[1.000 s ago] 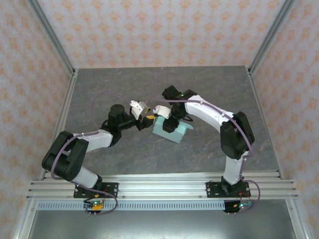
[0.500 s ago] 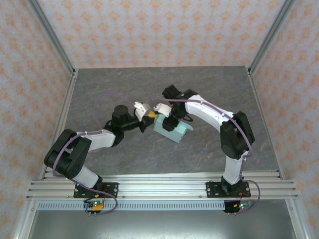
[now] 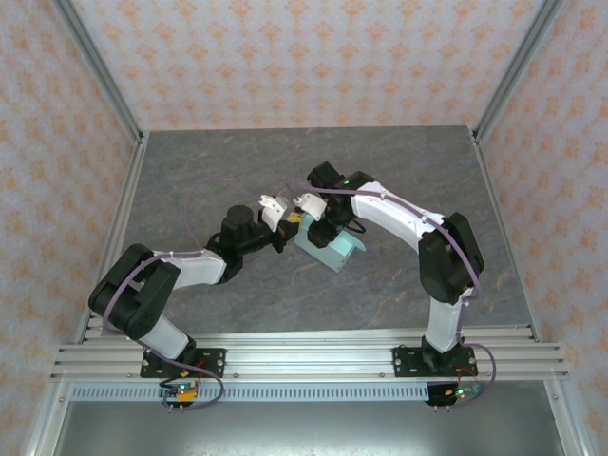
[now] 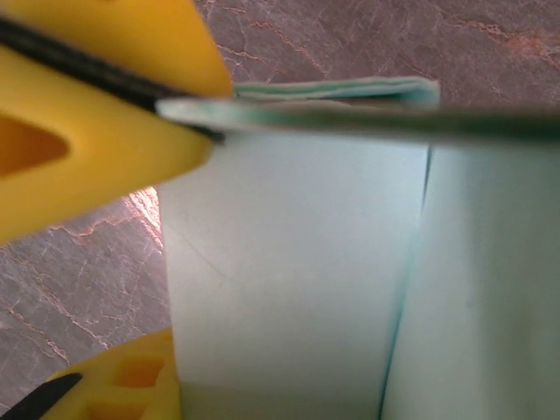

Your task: Fold the paper box

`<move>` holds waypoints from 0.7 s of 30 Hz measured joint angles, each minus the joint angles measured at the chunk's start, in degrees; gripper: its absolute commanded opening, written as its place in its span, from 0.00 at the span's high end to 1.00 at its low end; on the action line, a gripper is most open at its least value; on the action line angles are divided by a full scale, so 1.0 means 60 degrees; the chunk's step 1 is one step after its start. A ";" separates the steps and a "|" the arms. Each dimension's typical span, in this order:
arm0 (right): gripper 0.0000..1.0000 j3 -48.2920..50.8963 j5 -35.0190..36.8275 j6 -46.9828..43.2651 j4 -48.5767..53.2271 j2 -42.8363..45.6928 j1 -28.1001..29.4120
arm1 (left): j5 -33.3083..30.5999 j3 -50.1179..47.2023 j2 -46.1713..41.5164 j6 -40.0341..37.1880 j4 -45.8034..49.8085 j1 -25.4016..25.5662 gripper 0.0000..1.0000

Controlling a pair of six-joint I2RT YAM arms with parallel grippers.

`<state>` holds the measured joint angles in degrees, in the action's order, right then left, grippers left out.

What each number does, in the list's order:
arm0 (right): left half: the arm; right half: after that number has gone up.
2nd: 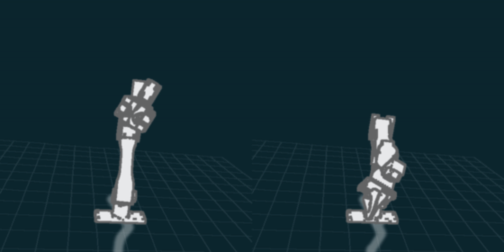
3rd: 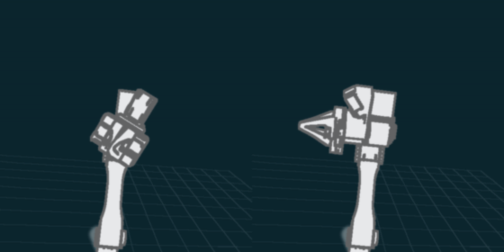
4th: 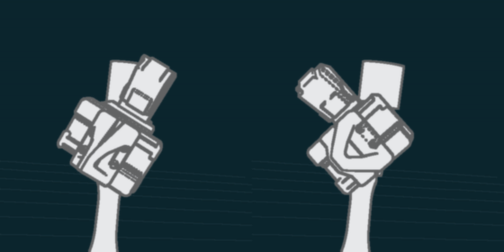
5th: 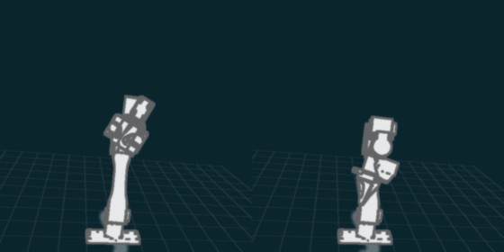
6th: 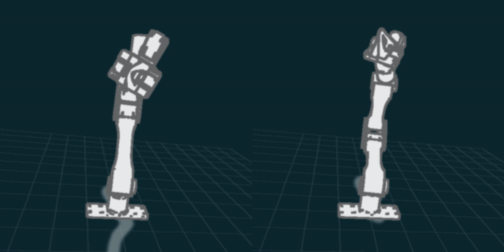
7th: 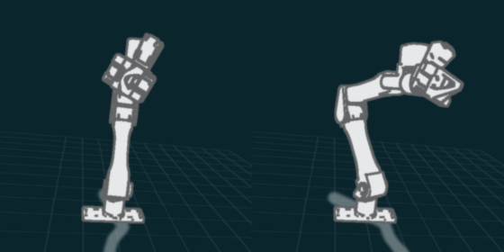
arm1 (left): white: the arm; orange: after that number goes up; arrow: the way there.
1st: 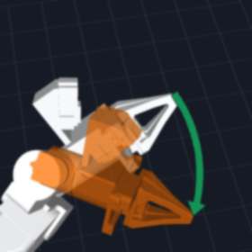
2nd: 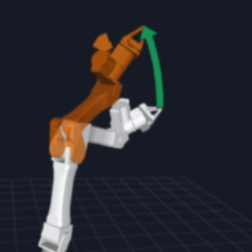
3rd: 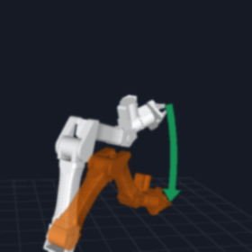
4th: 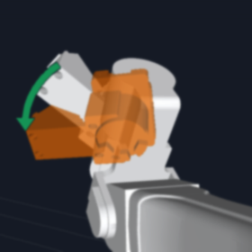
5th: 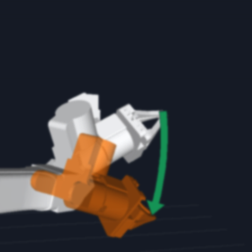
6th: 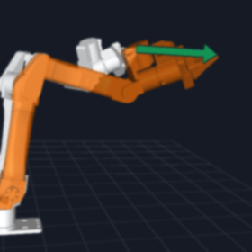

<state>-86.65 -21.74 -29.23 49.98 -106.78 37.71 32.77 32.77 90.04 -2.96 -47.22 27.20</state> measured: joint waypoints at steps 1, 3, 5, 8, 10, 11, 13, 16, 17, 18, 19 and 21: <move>0.60 0.0011 0.0047 0.0025 -0.0011 -0.0004 -0.0007 | -0.0047 0.0000 0.0102 0.0018 -0.0168 0.0018 0.93; 0.60 0.0015 0.0135 0.0055 -0.0022 -0.0004 -0.0022 | -0.0091 -0.0011 0.0255 0.0025 -0.0412 0.0033 0.93; 0.60 0.0018 0.0164 0.0066 -0.0047 -0.0004 -0.0029 | -0.0127 -0.0076 0.0339 0.0022 -0.0659 0.0033 0.93; 0.60 0.0033 0.0178 0.0062 -0.0066 -0.0004 -0.0025 | -0.0215 -0.0240 0.0357 0.0018 -0.0911 0.0033 0.93; 0.59 0.0036 0.0200 0.0062 -0.0080 -0.0004 -0.0022 | -0.0299 -0.0353 0.0401 0.0018 -0.1122 0.0033 0.93; 0.59 0.0047 0.0200 0.0055 -0.0106 -0.0004 -0.0018 | -0.0335 -0.0433 0.0452 0.0018 -0.1304 0.0033 0.93; 0.58 0.0087 0.0204 0.0055 -0.0178 -0.0007 -0.0015 | -0.0397 -0.0561 0.0586 0.0022 -0.1588 0.0033 0.93; 0.52 0.0120 0.0321 0.0062 -0.0237 -0.0022 -0.0015 | -0.0517 -0.0670 0.0852 0.0025 -0.2047 0.0098 0.93; 0.52 0.0127 0.0328 0.0040 -0.0251 -0.0036 -0.0018 | -0.0561 -0.0670 0.0962 0.0029 -0.2084 0.0124 0.93; 0.51 0.0146 0.0317 0.0029 -0.0313 -0.0036 -0.0022 | -0.0627 -0.0670 0.1096 0.0029 -0.2106 0.0157 0.94; 0.49 0.0160 0.0321 0.0044 -0.0353 -0.0033 -0.0025 | -0.0681 -0.0681 0.1202 0.0029 -0.2269 0.0186 0.94; 0.42 0.0200 0.0248 0.0138 -0.0634 -0.0033 -0.0044 | -0.0838 -0.0681 0.1341 0.0066 -0.2510 0.0288 0.94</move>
<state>-85.45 -20.25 -28.40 46.17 -106.98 37.45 27.75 28.69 98.08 -2.57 -62.28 28.93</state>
